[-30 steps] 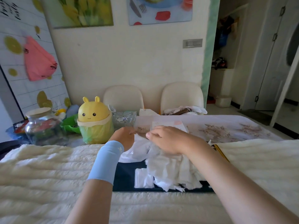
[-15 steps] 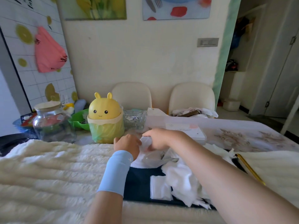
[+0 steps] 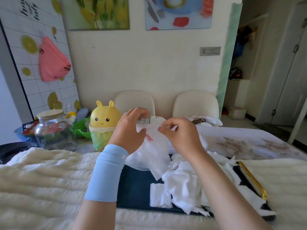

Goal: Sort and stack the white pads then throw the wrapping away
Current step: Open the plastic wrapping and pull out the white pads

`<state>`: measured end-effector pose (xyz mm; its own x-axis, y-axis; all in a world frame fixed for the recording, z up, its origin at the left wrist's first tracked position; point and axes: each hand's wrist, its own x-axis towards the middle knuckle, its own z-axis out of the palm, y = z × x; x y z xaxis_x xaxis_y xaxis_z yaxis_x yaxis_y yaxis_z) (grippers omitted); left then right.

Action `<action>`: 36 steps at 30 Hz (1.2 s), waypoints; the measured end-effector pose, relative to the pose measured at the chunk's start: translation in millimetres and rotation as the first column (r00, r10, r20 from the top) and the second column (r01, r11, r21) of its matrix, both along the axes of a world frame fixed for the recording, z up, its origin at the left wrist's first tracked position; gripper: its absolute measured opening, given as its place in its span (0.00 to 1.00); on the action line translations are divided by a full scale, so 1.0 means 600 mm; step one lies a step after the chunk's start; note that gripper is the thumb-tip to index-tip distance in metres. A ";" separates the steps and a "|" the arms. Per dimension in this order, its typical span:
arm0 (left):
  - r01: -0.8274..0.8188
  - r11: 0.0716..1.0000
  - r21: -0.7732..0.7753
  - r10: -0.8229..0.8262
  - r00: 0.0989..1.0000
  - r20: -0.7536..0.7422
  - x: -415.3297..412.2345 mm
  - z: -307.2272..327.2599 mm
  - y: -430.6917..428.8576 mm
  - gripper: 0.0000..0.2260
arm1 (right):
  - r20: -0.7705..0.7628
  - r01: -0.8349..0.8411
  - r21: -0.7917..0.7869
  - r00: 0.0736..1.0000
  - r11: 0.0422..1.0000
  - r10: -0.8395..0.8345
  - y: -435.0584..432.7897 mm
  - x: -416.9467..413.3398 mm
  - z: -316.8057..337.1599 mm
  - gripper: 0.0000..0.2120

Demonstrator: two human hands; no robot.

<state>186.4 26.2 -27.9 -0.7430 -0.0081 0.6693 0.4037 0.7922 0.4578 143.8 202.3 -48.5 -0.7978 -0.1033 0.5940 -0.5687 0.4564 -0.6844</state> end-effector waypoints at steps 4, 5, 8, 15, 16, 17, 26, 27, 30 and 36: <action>-0.126 0.989 -0.076 0.144 0.938 0.316 0.009 0.007 -0.010 0.15 | -0.143 -0.004 -0.130 0.990 0.991 -0.015 0.000 0.005 -0.010 0.04; -0.129 0.991 -0.040 0.135 0.930 0.343 0.010 0.009 -0.011 0.12 | -0.199 -0.009 -0.153 0.980 0.988 -0.022 -0.002 0.005 -0.012 0.04; -0.137 0.990 -0.035 0.142 0.953 0.269 0.011 0.015 -0.007 0.08 | -0.290 0.041 -0.116 0.954 0.992 -0.074 -0.003 0.007 -0.016 0.05; -0.005 0.938 0.348 -0.045 0.990 0.136 0.008 0.012 0.005 0.16 | 0.039 -0.003 -0.129 0.999 0.992 0.008 0.000 0.005 -0.004 0.11; -0.004 0.926 0.378 -0.045 0.992 0.122 0.006 0.009 0.005 0.16 | 0.017 0.034 -0.107 0.999 0.994 -0.033 0.002 0.004 -0.005 0.08; -0.011 0.919 0.395 -0.032 0.994 0.101 0.004 0.007 0.003 0.13 | -0.013 0.062 -0.100 0.998 0.993 -0.064 0.003 0.002 -0.006 0.09; 0.073 0.904 0.422 -0.098 0.995 0.038 0.005 0.007 0.006 0.11 | -0.625 0.335 0.214 0.769 0.918 -0.135 -0.002 0.016 0.010 0.06; 0.078 0.902 0.424 -0.103 0.994 0.037 0.006 0.009 0.006 0.13 | -0.605 0.321 0.176 0.781 0.931 -0.155 -0.004 0.018 0.011 0.02; -0.011 0.924 0.382 -0.064 0.981 0.182 0.002 0.003 -0.002 0.23 | -0.479 0.307 0.093 0.848 0.947 -0.228 -0.002 0.013 0.010 0.03; -0.039 0.964 0.262 -0.032 0.965 0.261 -0.006 -0.011 -0.005 0.06 | -0.367 0.285 0.197 0.909 0.938 -0.199 -0.006 0.019 0.017 0.16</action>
<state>183.1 23.5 -34.5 -0.8905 -0.1603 0.4258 0.2396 0.6304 0.7384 155.1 198.9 -38.4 -0.5729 -0.1071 0.8126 -0.5955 0.7356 -0.3229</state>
